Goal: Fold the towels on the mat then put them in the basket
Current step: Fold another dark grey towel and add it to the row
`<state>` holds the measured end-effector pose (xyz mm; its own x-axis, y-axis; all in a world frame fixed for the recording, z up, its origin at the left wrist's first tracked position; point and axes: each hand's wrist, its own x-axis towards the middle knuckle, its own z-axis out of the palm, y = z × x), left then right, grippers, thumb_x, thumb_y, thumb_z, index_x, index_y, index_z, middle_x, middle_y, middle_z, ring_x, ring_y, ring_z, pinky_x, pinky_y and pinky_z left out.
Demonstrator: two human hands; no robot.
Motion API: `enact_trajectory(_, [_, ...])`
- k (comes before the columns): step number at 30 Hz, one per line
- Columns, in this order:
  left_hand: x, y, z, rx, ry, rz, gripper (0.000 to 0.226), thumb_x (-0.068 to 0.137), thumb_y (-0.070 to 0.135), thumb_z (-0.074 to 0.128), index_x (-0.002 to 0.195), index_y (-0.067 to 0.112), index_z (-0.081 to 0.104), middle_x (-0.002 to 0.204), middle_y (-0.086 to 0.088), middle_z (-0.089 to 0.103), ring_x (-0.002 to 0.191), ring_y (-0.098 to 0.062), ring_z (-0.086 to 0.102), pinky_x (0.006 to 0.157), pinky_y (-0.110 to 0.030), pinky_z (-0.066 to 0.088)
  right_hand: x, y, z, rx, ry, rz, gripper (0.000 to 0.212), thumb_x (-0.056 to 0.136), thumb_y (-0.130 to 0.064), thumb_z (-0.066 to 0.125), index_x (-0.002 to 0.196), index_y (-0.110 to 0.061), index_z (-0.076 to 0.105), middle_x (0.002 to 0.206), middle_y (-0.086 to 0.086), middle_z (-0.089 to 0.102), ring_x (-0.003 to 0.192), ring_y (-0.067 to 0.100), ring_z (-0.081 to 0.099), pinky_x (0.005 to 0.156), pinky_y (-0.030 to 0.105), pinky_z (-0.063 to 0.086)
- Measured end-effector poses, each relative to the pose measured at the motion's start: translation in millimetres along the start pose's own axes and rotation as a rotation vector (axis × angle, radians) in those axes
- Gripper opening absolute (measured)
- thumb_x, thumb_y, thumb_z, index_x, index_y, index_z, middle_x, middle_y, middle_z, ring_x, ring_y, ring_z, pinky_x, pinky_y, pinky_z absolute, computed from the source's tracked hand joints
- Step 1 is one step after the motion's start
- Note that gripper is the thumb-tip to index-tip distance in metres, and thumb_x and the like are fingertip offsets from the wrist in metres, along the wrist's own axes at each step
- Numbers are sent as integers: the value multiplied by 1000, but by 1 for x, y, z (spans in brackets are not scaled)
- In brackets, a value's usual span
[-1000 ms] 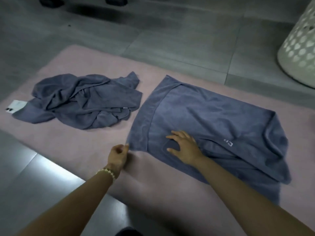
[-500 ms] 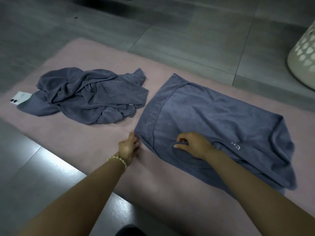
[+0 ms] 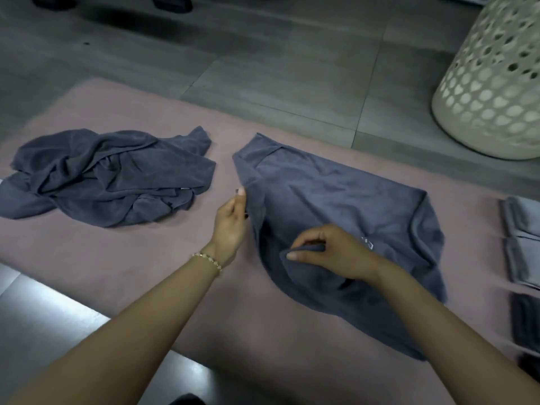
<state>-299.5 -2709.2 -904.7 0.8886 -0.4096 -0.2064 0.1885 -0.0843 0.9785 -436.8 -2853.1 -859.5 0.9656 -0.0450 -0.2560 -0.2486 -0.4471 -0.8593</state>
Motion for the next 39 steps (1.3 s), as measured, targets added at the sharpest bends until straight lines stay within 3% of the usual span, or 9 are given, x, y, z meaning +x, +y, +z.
enact_trajectory(6, [-42,45,69,-50,-484,-181,36,102,26,34,98,10,66,80,5,73,76,-4,68,68,-13,50,-24,-4,-38,142,373,-163,9,83,-15,69,88,-23,71,85,-17,71,84,-4,64,80,13,48])
enact_trajectory(10, [-62,47,94,-34,-529,-199,35,103,23,31,101,7,62,61,11,68,58,4,61,56,-10,45,-42,13,-44,217,497,-129,10,85,-11,67,93,-13,72,91,-2,73,86,4,67,82,19,52])
enact_trajectory(16, [-74,43,115,0,-536,-135,39,102,29,32,91,14,67,73,11,72,74,2,67,64,-8,47,-55,27,-49,250,577,-131,8,86,-7,66,91,-4,71,89,8,72,81,6,65,78,17,52])
enact_trajectory(19, [-75,38,126,11,-417,-57,40,100,22,41,78,3,67,66,5,69,63,0,62,58,-11,46,-56,35,-49,321,582,-84,4,85,-7,66,90,-7,67,86,7,68,79,6,62,75,15,50])
enact_trajectory(23, [-64,28,129,-84,-193,-118,47,100,26,44,92,-16,63,83,-11,71,74,-13,66,63,-18,53,-71,53,-57,348,357,81,13,79,-12,75,80,-13,62,74,-7,66,70,3,62,65,14,48])
enact_trajectory(29, [-32,13,102,-195,209,-300,34,101,28,41,80,12,61,80,1,63,72,-12,58,53,-14,50,-97,97,-63,143,120,294,29,71,-36,79,87,-13,72,82,-10,71,79,3,62,74,24,47])
enact_trajectory(32, [-18,0,81,-188,305,-382,32,101,30,40,86,11,60,83,1,59,75,-13,56,66,-24,50,-104,102,-69,158,84,338,29,73,-28,80,62,-10,60,59,-16,52,59,-1,49,61,15,36])
enact_trajectory(36, [1,-13,57,-179,434,-381,41,100,32,40,116,0,59,109,-9,62,103,-26,59,94,-32,47,-95,99,-80,104,50,328,25,70,-29,82,74,-7,69,70,-5,61,69,8,57,68,24,46])
enact_trajectory(39, [9,-16,30,120,581,-278,46,101,31,37,117,-6,59,114,-14,60,112,-29,55,96,-31,41,-94,99,-90,49,35,370,28,68,-28,83,64,-8,64,64,0,58,64,11,53,62,22,42])
